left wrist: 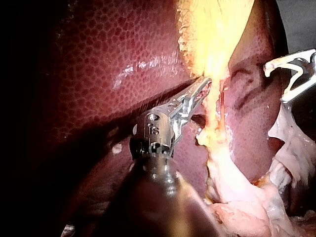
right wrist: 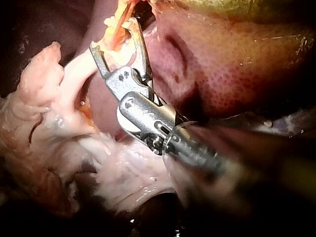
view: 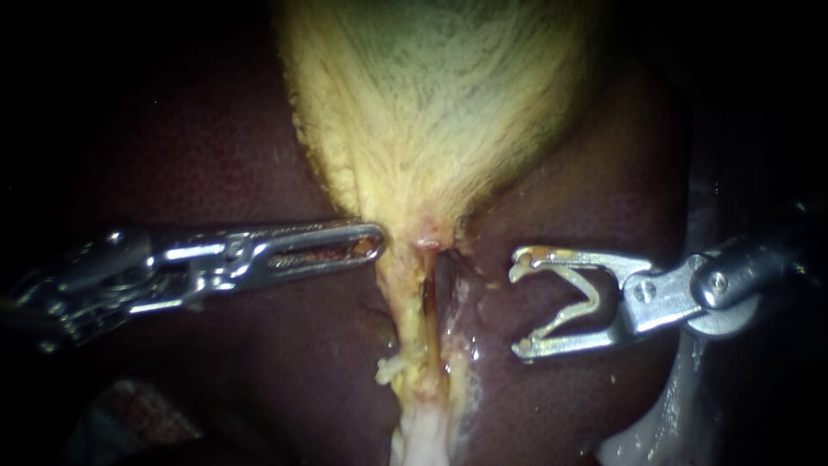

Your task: Clipping second clip left tube

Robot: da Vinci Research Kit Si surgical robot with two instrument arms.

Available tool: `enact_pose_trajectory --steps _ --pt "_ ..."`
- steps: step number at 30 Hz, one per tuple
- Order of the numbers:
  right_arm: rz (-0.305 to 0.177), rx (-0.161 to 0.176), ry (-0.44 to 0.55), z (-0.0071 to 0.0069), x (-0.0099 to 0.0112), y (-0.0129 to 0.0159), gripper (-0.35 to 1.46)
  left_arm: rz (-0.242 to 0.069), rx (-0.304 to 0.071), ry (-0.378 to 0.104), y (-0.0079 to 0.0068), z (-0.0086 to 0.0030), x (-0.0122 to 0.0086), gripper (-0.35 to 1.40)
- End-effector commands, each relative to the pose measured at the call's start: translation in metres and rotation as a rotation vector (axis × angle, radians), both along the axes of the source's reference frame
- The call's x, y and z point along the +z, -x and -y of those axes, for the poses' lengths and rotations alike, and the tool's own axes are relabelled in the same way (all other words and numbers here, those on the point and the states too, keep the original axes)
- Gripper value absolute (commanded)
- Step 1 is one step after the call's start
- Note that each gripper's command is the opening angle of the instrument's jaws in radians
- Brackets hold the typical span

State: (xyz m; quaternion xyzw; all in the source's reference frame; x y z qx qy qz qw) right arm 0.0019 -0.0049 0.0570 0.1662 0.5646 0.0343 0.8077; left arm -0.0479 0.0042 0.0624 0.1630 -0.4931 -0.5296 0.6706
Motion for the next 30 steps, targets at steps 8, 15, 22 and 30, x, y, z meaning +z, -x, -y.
enact_pose_trajectory --steps 8,15,22,30 --pt "-0.001 -0.004 -0.034 0.0017 0.0010 -0.0017 0.58 0.004 0.005 -0.004 -0.0012 0.0002 -0.0013 -0.35" --pt "0.006 -0.005 -0.114 0.0051 0.0037 -0.0066 0.58 -0.006 -0.007 -0.005 -0.0048 0.0002 -0.0032 -0.35" --pt "0.004 -0.020 -0.150 0.0066 0.0063 -0.0114 0.58 -0.016 -0.019 -0.008 -0.0071 0.0000 -0.0045 -0.35" --pt "0.020 -0.036 -0.160 0.0061 0.0095 -0.0133 0.56 -0.018 -0.022 -0.008 -0.0069 0.0003 -0.0052 -0.35"
